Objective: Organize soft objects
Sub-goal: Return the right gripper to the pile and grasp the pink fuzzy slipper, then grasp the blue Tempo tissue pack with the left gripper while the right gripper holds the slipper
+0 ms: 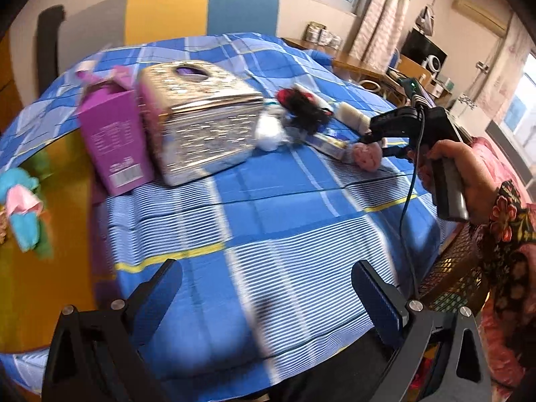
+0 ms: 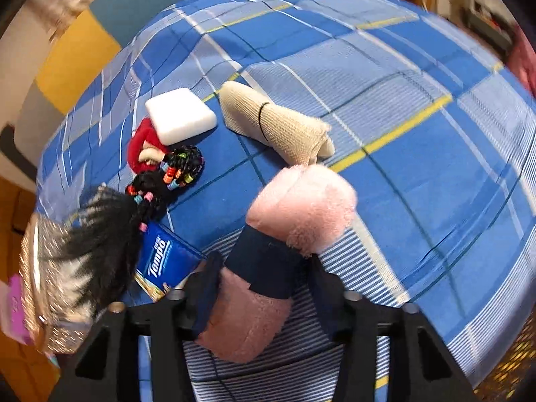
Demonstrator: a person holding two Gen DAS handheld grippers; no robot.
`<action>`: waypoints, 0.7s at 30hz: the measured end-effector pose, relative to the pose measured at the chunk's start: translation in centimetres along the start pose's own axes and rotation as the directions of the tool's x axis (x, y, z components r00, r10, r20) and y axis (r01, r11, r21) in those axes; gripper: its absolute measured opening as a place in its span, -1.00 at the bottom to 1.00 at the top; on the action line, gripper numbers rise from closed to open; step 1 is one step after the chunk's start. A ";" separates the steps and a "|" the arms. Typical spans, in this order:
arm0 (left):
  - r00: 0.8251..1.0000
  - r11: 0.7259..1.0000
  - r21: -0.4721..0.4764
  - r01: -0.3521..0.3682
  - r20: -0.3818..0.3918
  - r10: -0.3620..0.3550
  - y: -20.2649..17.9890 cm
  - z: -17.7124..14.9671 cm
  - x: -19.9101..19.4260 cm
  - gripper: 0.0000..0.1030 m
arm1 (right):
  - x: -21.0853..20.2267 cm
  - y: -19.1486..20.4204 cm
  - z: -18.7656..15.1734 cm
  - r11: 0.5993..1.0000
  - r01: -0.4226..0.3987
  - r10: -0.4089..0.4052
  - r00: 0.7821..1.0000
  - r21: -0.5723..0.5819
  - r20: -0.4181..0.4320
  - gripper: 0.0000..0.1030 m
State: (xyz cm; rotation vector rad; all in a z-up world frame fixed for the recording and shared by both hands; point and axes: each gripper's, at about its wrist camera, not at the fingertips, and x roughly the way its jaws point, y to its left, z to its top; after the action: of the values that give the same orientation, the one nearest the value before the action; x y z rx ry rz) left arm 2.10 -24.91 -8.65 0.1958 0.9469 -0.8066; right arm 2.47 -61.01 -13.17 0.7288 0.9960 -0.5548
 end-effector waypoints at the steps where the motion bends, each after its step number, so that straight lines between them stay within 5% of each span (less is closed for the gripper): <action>1: 1.000 1.000 0.003 0.012 -0.008 -0.012 -0.6 0.4 0.5 0.97 | -0.3 0.1 0.0 1.000 0.008 -0.007 1.000 -0.017 0.013 -0.15; 11: 0.994 0.997 -0.034 0.072 -0.084 -0.075 -6.4 6.5 8.2 0.97 | -3.9 -2.5 0.0 0.997 0.081 -0.081 0.983 0.009 0.165 -0.17; 21: 0.984 0.991 -0.128 -0.025 -0.179 0.002 -10.5 14.1 18.0 0.97 | -4.1 -4.3 0.7 0.991 0.092 -0.109 0.977 0.100 0.185 -0.17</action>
State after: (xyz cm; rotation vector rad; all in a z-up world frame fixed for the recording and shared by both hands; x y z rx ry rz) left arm 9.79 -48.59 -12.47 0.1629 1.1628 -0.7199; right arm -2.06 -63.91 -10.48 0.6946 0.8372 -0.7480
